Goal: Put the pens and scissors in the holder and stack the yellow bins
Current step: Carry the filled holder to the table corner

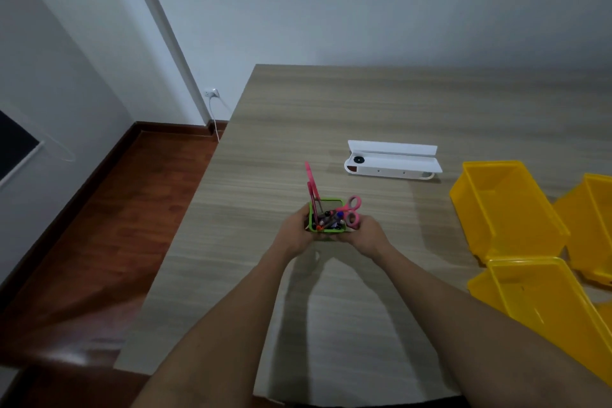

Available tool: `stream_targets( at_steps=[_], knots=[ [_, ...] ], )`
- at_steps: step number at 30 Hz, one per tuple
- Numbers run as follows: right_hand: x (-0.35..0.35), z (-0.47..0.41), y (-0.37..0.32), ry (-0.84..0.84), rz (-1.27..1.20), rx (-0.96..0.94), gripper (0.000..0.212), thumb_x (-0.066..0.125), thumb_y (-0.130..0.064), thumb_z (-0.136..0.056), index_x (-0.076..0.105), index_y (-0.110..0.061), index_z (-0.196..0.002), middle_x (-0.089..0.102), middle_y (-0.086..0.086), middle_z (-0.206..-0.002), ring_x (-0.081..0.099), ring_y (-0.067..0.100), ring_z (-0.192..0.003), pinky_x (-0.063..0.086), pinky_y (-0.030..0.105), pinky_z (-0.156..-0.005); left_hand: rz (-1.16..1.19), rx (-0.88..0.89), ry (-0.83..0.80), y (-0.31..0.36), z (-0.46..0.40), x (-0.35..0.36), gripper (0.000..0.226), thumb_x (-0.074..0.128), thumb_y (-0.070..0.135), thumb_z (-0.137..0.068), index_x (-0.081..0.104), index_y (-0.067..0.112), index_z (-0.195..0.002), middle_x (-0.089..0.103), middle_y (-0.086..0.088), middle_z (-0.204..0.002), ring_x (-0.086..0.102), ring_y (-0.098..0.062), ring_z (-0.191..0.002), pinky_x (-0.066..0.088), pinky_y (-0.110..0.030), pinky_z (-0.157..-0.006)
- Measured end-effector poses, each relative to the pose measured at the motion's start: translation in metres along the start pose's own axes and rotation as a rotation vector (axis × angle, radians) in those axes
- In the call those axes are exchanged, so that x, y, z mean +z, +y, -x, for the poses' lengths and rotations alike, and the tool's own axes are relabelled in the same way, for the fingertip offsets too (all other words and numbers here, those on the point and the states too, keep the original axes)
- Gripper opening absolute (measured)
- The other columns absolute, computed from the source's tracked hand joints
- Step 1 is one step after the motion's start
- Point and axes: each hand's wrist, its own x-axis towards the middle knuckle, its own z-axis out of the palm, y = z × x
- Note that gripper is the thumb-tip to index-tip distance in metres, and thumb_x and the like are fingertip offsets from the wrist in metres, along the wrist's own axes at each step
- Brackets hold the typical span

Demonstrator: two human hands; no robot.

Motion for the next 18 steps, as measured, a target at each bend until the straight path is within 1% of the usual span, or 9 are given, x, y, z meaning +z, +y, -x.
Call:
stream_targets(
  at_steps=[2,5,7,9,12,13,14,16,18],
  knots=[
    [0.005,-0.004,-0.009,0.011,0.016,-0.02,0.041,0.083,-0.02,-0.07,0.072,-0.014,-0.11,0.074,0.007,-0.103,0.066,0.02,-0.095,0.049,0.027,-0.079,-0.015,0.01,0.003,-0.001,-0.002,-0.011,0.072,0.087,0.017,-0.065,0.056,0.022,-0.13,0.071,0.001,-0.118,0.067,-0.015,-0.108,0.053,-0.036,-0.098],
    [0.017,-0.013,-0.025,0.022,0.025,-0.036,0.041,0.083,-0.02,-0.07,0.072,-0.014,-0.109,0.073,0.005,-0.099,0.064,0.017,-0.09,0.045,0.021,-0.065,-0.021,0.03,0.011,-0.008,-0.011,-0.033,0.07,0.085,0.015,-0.066,0.057,0.022,-0.129,0.071,0.001,-0.117,0.068,-0.016,-0.108,0.053,-0.042,-0.098],
    [0.029,-0.021,-0.036,0.031,0.005,-0.044,0.042,0.083,-0.018,-0.069,0.072,-0.013,-0.11,0.074,0.006,-0.102,0.066,0.02,-0.095,0.048,0.025,-0.073,-0.023,0.035,0.019,-0.011,-0.015,-0.05,0.069,0.084,0.013,-0.068,0.056,0.021,-0.13,0.071,0.0,-0.117,0.067,-0.016,-0.108,0.054,-0.04,-0.097],
    [0.043,-0.029,-0.046,0.038,-0.001,-0.035,0.044,0.084,-0.018,-0.069,0.072,-0.014,-0.111,0.074,0.007,-0.105,0.067,0.021,-0.098,0.048,0.028,-0.081,-0.022,0.034,0.013,-0.014,-0.018,-0.067,0.068,0.083,0.01,-0.07,0.055,0.019,-0.132,0.07,-0.001,-0.118,0.067,-0.016,-0.108,0.054,-0.032,-0.096],
    [0.068,-0.045,-0.063,0.049,-0.005,-0.027,0.046,0.084,-0.021,-0.068,0.072,-0.014,-0.112,0.075,0.006,-0.107,0.067,0.02,-0.099,0.05,0.031,-0.085,-0.034,0.046,0.002,-0.023,-0.028,-0.099,0.068,0.082,0.007,-0.071,0.055,0.015,-0.133,0.07,-0.002,-0.12,0.065,-0.013,-0.106,0.05,-0.006,-0.08],
    [0.078,-0.052,-0.069,0.055,-0.017,-0.031,0.047,0.085,-0.021,-0.068,0.072,-0.015,-0.113,0.075,0.006,-0.107,0.067,0.021,-0.1,0.052,0.033,-0.088,-0.032,0.054,0.003,-0.027,-0.032,-0.111,0.068,0.081,0.005,-0.071,0.055,0.014,-0.133,0.069,-0.003,-0.12,0.065,-0.013,-0.105,0.049,-0.003,-0.077],
    [0.086,-0.057,-0.075,0.061,-0.026,-0.033,0.048,0.085,-0.021,-0.067,0.072,-0.016,-0.113,0.075,0.007,-0.106,0.067,0.022,-0.1,0.053,0.035,-0.09,-0.031,0.056,0.003,-0.03,-0.035,-0.122,0.067,0.081,0.004,-0.072,0.055,0.014,-0.133,0.069,-0.003,-0.12,0.064,-0.013,-0.105,0.051,-0.004,-0.078],
    [0.101,-0.068,-0.087,0.067,-0.034,-0.04,0.047,0.084,-0.02,-0.068,0.071,-0.015,-0.112,0.075,0.007,-0.105,0.067,0.022,-0.099,0.052,0.035,-0.09,-0.042,0.054,0.001,-0.038,-0.042,-0.143,0.067,0.08,0.003,-0.072,0.054,0.015,-0.133,0.069,-0.003,-0.121,0.064,-0.015,-0.108,0.053,-0.017,-0.089],
    [0.116,-0.078,-0.096,0.065,-0.032,-0.042,0.047,0.083,-0.019,-0.069,0.071,-0.015,-0.114,0.074,0.007,-0.106,0.066,0.021,-0.099,0.051,0.034,-0.089,-0.05,0.051,-0.001,-0.046,-0.048,-0.16,0.066,0.078,0.001,-0.073,0.055,0.015,-0.133,0.068,-0.002,-0.122,0.063,-0.014,-0.108,0.051,-0.026,-0.093]
  ],
)
